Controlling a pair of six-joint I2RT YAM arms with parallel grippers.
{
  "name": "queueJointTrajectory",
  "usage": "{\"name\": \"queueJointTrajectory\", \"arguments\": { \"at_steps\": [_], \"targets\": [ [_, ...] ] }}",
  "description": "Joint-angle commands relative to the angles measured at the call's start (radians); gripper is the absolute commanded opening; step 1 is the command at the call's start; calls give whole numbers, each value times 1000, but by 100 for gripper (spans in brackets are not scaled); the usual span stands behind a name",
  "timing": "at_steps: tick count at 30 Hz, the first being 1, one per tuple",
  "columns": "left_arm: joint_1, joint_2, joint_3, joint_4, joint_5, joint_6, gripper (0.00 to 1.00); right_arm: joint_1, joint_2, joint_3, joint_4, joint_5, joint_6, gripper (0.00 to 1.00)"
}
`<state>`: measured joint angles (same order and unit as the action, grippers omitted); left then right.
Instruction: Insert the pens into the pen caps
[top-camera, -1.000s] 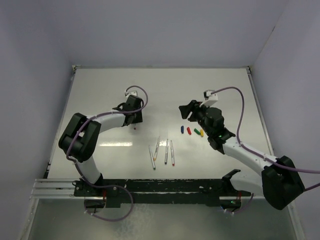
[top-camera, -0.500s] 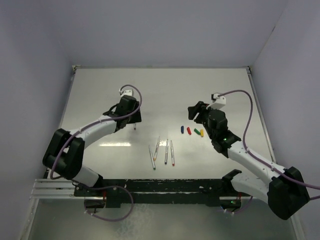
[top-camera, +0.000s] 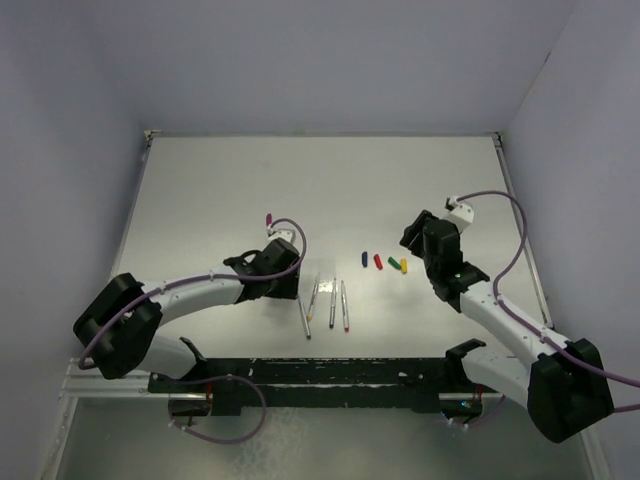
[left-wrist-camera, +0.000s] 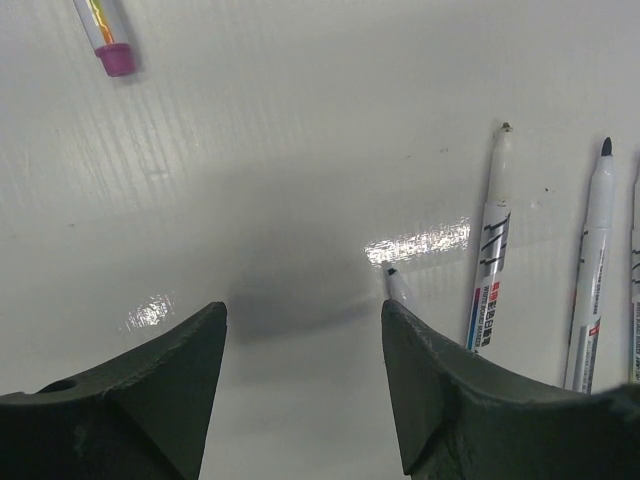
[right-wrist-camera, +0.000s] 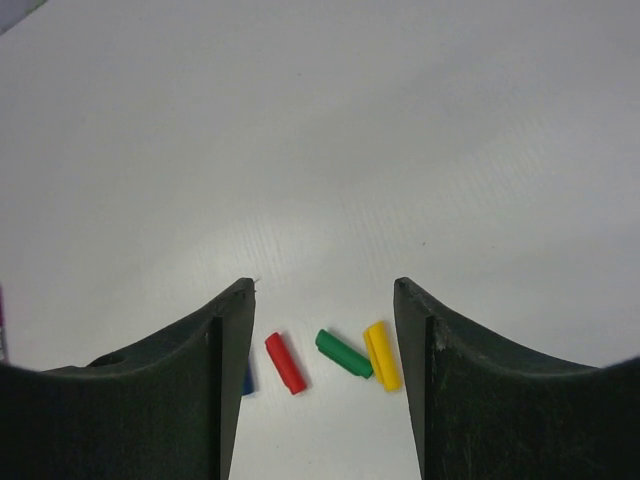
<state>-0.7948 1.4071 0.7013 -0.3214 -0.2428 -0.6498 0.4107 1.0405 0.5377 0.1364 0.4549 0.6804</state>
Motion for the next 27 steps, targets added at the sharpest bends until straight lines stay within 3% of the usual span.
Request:
{"name": "queueJointTrajectory", "arguments": {
  "at_steps": [1, 16, 27],
  "targets": [
    [-12, -29, -8, 31, 51, -23, 66, -13, -10, -26, -4, -15, 51, 60],
    [-67, 70, 8, 73, 102, -30, 64, -15, 3, -40, 15, -29, 48, 58],
    [-125, 149, 41, -68, 84, -19, 42, -13, -30, -50, 19, -45, 74, 58]
  ]
}}
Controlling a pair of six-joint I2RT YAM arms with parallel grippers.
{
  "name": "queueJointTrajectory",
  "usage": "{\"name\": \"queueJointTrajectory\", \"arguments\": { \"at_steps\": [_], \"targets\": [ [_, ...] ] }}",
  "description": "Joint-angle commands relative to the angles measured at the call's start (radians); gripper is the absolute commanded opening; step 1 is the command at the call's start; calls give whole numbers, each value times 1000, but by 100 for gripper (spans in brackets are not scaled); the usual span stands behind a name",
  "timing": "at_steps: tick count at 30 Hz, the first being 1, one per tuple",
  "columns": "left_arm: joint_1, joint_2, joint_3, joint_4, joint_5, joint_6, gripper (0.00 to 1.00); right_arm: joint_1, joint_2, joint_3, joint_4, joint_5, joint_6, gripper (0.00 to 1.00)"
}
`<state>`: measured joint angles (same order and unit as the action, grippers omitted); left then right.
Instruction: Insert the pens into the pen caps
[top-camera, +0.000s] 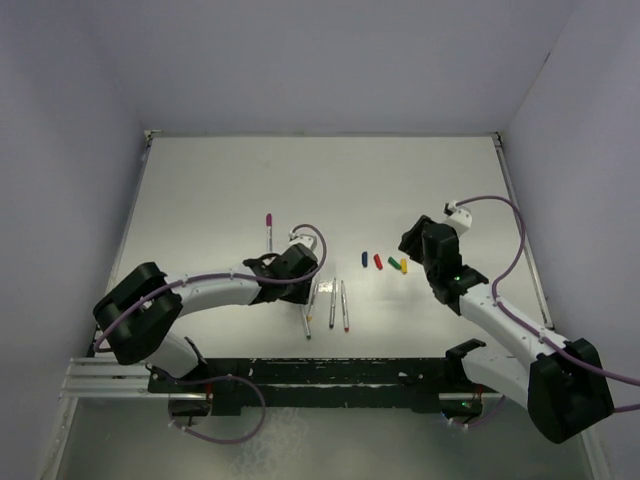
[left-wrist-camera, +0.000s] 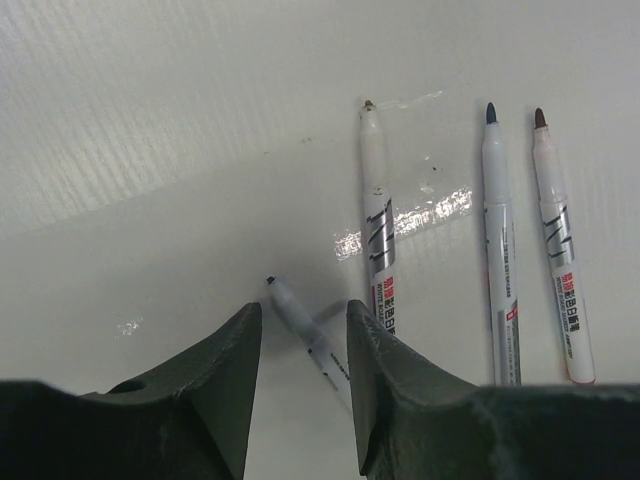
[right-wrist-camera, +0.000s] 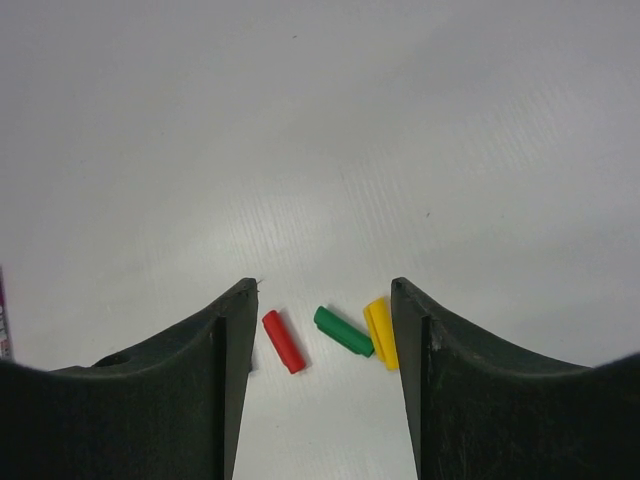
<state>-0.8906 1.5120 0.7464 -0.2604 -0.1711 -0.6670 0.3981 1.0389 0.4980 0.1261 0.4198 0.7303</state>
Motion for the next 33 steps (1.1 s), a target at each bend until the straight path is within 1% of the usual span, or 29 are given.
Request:
{"name": "queueJointTrajectory", "arguments": {
  "at_steps": [1, 5, 11, 12, 17, 19, 20, 21, 22, 24, 26, 30, 33],
  "targets": [
    [-38, 43, -3, -145, 8, -5, 42, -1, -32, -9, 28, -9, 26, 58],
    [-63, 38, -4, -204, -5, -16, 42, -1, -47, -10, 26, -15, 29, 58],
    [-94, 39, -11, -226, 21, -18, 38, -1, -57, -14, 27, -21, 39, 58],
    [-97, 43, -10, -226, 25, -17, 36, -2, -57, -15, 27, -19, 40, 58],
    [-111, 73, 0, -235, 35, -10, 8, -2, -64, -26, 30, -22, 53, 57],
    [-113, 83, 4, -244, 34, -8, 1, -1, -65, -28, 31, -22, 55, 57],
    [-115, 88, 7, -249, 31, -6, 0, -1, -65, -30, 31, -21, 54, 57],
    [-117, 90, 10, -252, 26, -5, 1, -2, -64, -29, 30, -21, 53, 57],
    [-117, 93, 13, -258, 21, -5, 4, -1, -61, -29, 30, -21, 51, 57],
    [-118, 95, 20, -271, 12, -7, 16, -2, -54, -22, 26, -22, 47, 57],
    [-120, 89, 24, -286, 9, -13, 21, -2, -48, -13, 19, -21, 40, 57],
    [-123, 68, 10, -307, 16, -29, 26, -2, -43, -5, 15, -21, 35, 57],
    [-127, 59, -5, -314, 33, -39, 27, -2, -44, -6, 16, -20, 36, 57]
  ]
}}
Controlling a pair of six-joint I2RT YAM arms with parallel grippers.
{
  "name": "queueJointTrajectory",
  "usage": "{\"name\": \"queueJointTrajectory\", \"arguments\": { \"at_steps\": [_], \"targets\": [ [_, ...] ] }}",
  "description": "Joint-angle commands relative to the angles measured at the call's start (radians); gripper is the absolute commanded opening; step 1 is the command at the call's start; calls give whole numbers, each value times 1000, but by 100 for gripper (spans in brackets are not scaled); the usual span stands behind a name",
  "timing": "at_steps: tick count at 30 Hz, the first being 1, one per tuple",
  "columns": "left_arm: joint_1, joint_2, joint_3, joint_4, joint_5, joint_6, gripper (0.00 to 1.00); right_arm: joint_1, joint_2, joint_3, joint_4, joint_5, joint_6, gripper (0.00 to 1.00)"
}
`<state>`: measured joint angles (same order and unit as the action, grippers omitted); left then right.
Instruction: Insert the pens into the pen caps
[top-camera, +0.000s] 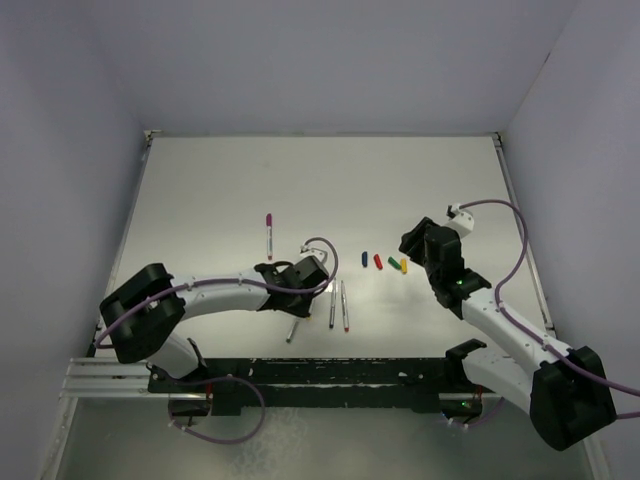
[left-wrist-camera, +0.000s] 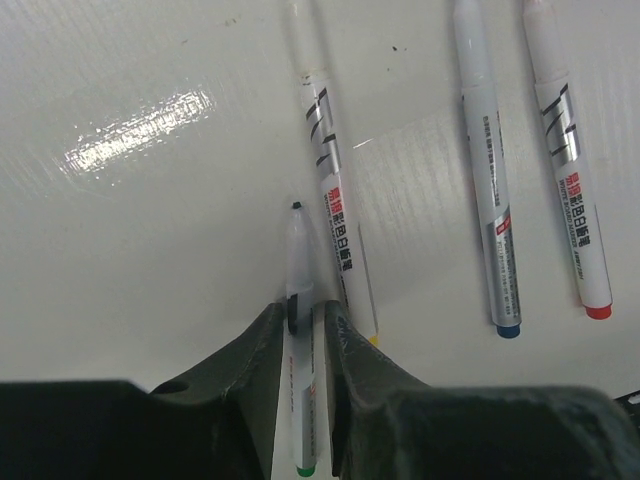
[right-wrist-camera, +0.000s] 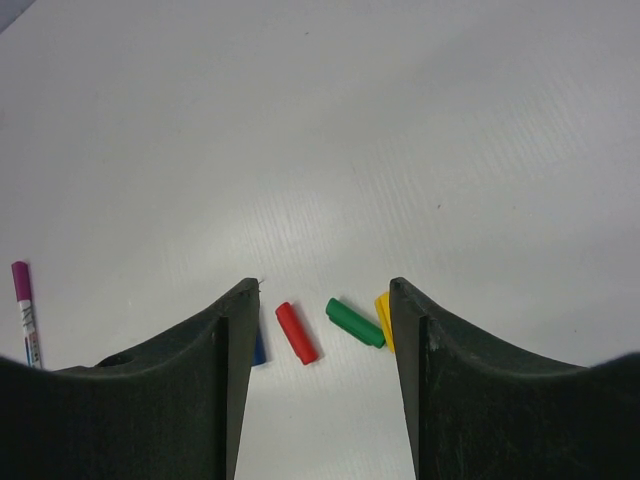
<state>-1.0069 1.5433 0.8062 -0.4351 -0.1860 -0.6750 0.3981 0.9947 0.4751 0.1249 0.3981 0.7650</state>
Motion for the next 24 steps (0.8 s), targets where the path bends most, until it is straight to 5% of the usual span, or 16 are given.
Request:
{"name": "queueJointTrajectory", "arguments": {
  "at_steps": [1, 17, 24],
  "targets": [
    [-13, 27, -69, -143, 55, -33, 27, -2, 1, 16, 18, 2, 1, 57],
    [-65, 40, -121, -162, 80, -110, 27, -1, -4, 6, 21, -13, 10, 57],
    [-73, 112, -110, -158, 61, -130, 7, -1, -9, 5, 19, -21, 13, 57]
  ]
}}
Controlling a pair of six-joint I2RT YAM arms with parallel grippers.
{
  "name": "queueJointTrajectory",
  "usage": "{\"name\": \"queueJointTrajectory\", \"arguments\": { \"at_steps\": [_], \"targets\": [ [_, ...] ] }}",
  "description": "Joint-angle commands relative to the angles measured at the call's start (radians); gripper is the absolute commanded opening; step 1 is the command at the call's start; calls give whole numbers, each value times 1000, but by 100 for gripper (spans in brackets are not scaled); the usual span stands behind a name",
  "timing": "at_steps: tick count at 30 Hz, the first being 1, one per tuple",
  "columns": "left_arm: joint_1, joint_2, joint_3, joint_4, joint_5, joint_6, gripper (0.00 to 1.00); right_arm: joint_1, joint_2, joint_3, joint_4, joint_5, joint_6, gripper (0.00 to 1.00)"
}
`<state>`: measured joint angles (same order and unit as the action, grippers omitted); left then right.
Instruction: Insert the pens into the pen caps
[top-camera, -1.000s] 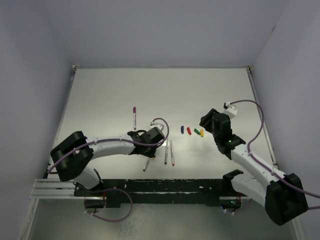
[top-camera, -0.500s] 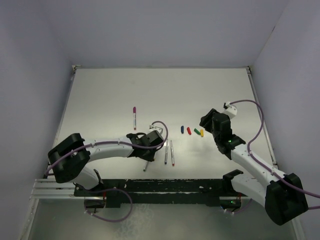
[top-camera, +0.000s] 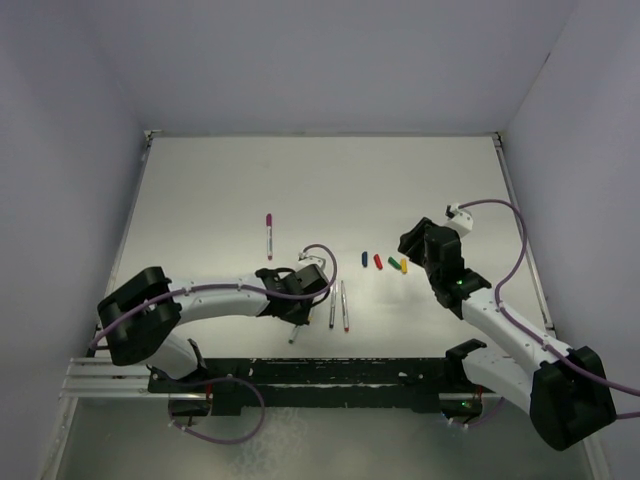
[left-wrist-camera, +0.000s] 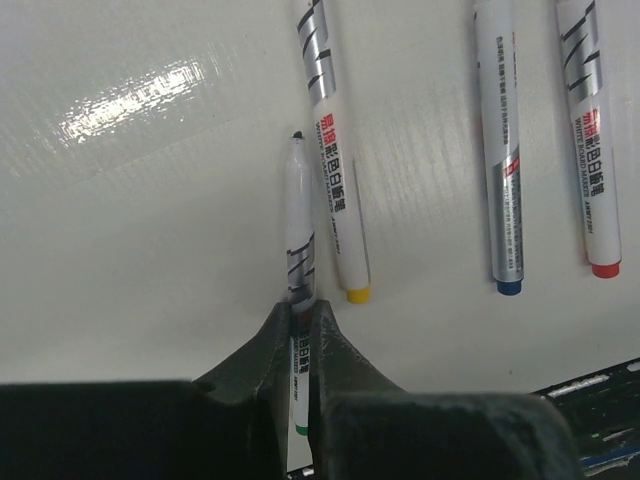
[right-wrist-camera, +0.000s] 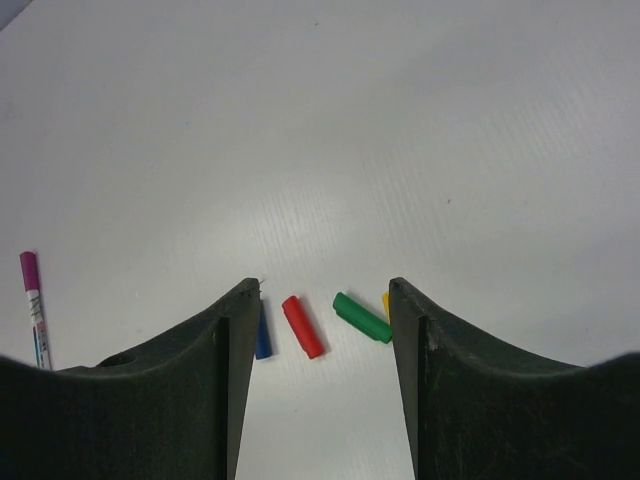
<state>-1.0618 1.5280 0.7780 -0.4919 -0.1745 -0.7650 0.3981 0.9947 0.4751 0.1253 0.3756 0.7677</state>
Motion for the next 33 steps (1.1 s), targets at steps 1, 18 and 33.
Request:
{"name": "queueJointTrajectory", "arguments": {
  "at_steps": [1, 18, 33],
  "targets": [
    [-19, 136, -83, -97, 51, -42, 2, -2, -11, 4, 18, 5, 10, 57],
    [-25, -69, 76, -216, -267, -58, 0, -2, 114, 102, -80, 36, -127, 46],
    [96, -175, 85, 141, -75, 137, 0, -1, 257, 166, -75, -161, -294, 31]
  ]
}}
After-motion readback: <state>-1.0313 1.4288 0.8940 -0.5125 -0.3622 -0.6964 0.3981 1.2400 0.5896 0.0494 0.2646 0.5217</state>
